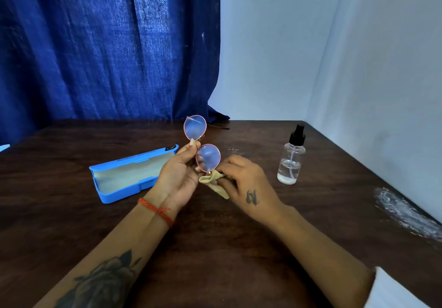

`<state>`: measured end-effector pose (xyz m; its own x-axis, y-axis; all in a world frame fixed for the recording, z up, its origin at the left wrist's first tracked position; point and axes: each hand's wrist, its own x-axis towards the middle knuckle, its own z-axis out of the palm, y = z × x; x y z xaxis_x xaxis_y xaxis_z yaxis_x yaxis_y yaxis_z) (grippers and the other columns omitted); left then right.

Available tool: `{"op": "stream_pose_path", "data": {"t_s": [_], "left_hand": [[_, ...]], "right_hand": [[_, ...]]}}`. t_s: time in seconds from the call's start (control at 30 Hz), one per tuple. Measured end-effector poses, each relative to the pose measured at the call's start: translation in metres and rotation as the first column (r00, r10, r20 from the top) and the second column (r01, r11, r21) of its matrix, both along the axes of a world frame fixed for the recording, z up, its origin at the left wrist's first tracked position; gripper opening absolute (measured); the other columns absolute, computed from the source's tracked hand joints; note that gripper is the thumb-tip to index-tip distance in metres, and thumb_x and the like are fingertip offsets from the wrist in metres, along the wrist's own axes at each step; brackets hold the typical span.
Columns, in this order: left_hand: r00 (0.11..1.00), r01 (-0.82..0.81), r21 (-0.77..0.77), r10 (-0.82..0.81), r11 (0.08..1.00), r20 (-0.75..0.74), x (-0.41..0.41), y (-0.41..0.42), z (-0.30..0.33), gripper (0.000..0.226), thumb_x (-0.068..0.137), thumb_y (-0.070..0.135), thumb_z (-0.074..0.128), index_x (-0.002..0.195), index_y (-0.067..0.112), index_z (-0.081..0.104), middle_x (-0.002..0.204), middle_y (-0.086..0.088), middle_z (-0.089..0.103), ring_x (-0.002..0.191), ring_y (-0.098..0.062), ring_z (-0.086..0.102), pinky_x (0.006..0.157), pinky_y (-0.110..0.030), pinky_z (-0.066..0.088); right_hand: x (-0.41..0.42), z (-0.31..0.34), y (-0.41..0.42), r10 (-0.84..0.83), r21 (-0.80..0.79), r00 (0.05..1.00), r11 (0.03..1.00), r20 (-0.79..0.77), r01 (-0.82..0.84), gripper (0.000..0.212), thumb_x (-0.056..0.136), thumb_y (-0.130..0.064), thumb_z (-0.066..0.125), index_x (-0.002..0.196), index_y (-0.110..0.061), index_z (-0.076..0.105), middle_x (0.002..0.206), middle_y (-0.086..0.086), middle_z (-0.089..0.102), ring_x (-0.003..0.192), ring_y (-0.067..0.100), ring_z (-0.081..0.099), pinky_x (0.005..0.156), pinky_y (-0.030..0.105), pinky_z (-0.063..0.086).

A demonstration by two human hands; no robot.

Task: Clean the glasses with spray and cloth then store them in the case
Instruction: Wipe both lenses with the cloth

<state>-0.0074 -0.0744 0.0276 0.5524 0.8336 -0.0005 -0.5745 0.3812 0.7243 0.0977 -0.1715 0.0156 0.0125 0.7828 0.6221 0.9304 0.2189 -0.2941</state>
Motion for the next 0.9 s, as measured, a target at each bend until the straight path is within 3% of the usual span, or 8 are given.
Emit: {"op": "stream_pose_path", "data": {"t_s": [0.17, 0.37, 0.6, 0.77, 0.9], "left_hand": [[0.994, 0.07, -0.034, -0.072, 0.997, -0.078, -0.007, 0.004, 0.003, 0.02, 0.092, 0.018, 0.045, 0.075, 0.019, 0.057, 0.062, 0.007, 0.05, 0.046, 0.0, 0.048, 0.038, -0.012, 0.033], [0.978, 0.14, 0.024, -0.135, 0.99, -0.159, -0.011, 0.007, 0.004, 0.019, 0.092, 0.02, 0.043, 0.077, 0.023, 0.053, 0.07, 0.008, 0.037, 0.059, -0.003, 0.036, 0.05, -0.016, 0.019], [0.974, 0.174, 0.085, -0.159, 0.981, -0.163, -0.018, 0.014, 0.004, 0.016, 0.088, 0.018, 0.046, 0.074, 0.022, 0.053, 0.067, 0.008, 0.035, 0.053, -0.002, 0.04, 0.051, -0.016, 0.023], [0.979, 0.2, 0.128, -0.192, 0.971, -0.076, -0.026, 0.022, 0.008, 0.001, 0.073, 0.019, 0.053, 0.072, 0.019, 0.054, 0.058, 0.007, 0.04, 0.047, -0.002, 0.044, 0.042, -0.015, 0.029], [0.978, 0.199, 0.127, -0.188, 0.972, -0.088, -0.03, 0.026, 0.009, 0.005, 0.074, 0.017, 0.052, 0.072, 0.019, 0.056, 0.058, 0.008, 0.043, 0.047, -0.003, 0.044, 0.042, -0.015, 0.031]], "right_hand": [[0.012, 0.003, -0.004, -0.046, -0.063, 0.987, 0.996, 0.153, 0.056, 0.015, 0.074, 0.0, 0.069, 0.088, -0.005, 0.069, 0.085, 0.011, 0.065, 0.08, 0.027, 0.061, 0.069, 0.026, 0.044], [0.029, 0.007, -0.005, -0.145, -0.167, 0.95, 0.966, 0.277, 0.197, 0.021, 0.082, -0.003, 0.058, 0.101, -0.007, 0.066, 0.099, 0.01, 0.063, 0.094, 0.027, 0.057, 0.076, 0.033, 0.048], [0.039, 0.012, -0.009, -0.321, -0.266, 0.916, 0.886, 0.239, 0.38, 0.03, 0.081, 0.0, 0.057, 0.106, -0.013, 0.068, 0.105, 0.01, 0.06, 0.096, 0.028, 0.057, 0.081, 0.036, 0.05], [0.039, 0.013, -0.014, -0.502, -0.215, 0.818, 0.798, 0.28, 0.563, 0.025, 0.081, -0.002, 0.055, 0.098, -0.014, 0.07, 0.097, 0.01, 0.063, 0.089, 0.028, 0.06, 0.071, 0.031, 0.046], [0.029, 0.023, -0.018, -0.476, 0.065, 0.877, 0.879, 0.07, 0.472, 0.022, 0.08, 0.001, 0.063, 0.1, -0.007, 0.069, 0.089, 0.013, 0.066, 0.082, 0.031, 0.061, 0.073, 0.036, 0.051]]}}
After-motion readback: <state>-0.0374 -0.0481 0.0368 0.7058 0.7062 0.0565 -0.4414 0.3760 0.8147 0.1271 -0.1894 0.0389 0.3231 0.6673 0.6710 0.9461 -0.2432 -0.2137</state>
